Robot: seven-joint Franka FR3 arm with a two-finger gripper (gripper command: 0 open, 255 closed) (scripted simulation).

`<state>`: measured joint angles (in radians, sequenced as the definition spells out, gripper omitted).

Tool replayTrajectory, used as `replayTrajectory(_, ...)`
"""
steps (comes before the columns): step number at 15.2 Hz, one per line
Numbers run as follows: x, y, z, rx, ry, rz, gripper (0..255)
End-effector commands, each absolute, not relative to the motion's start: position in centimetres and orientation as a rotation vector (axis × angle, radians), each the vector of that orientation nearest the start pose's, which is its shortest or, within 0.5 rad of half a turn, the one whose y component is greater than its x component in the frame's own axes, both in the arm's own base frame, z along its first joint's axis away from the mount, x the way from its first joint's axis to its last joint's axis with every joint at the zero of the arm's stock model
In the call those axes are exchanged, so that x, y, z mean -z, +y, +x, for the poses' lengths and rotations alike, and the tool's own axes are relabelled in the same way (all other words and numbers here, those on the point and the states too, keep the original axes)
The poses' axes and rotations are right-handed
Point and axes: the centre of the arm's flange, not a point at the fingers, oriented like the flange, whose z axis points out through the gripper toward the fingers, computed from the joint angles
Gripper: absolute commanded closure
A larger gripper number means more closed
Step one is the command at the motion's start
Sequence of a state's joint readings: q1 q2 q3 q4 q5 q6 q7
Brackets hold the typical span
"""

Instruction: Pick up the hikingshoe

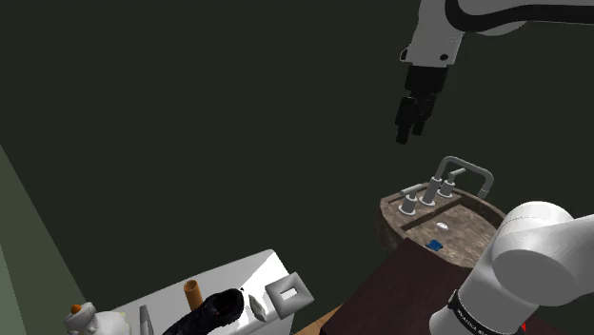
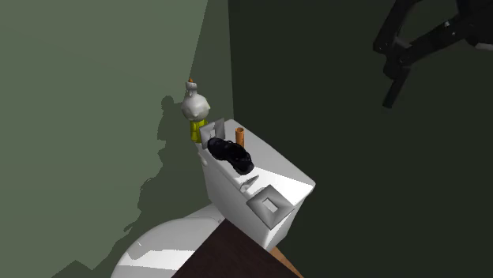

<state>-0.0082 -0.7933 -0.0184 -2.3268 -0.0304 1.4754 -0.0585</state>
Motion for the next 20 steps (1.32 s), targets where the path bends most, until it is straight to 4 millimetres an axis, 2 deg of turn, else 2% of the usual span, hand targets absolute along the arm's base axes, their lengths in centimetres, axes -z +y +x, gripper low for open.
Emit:
replayTrajectory(1, -59.8, -1.3, 29.5, -0.093, -0.056, -3.155, 0)
replayTrajectory(20, -43.0, 14.9, 37.8, -0.070, -0.313, -3.118, 0)
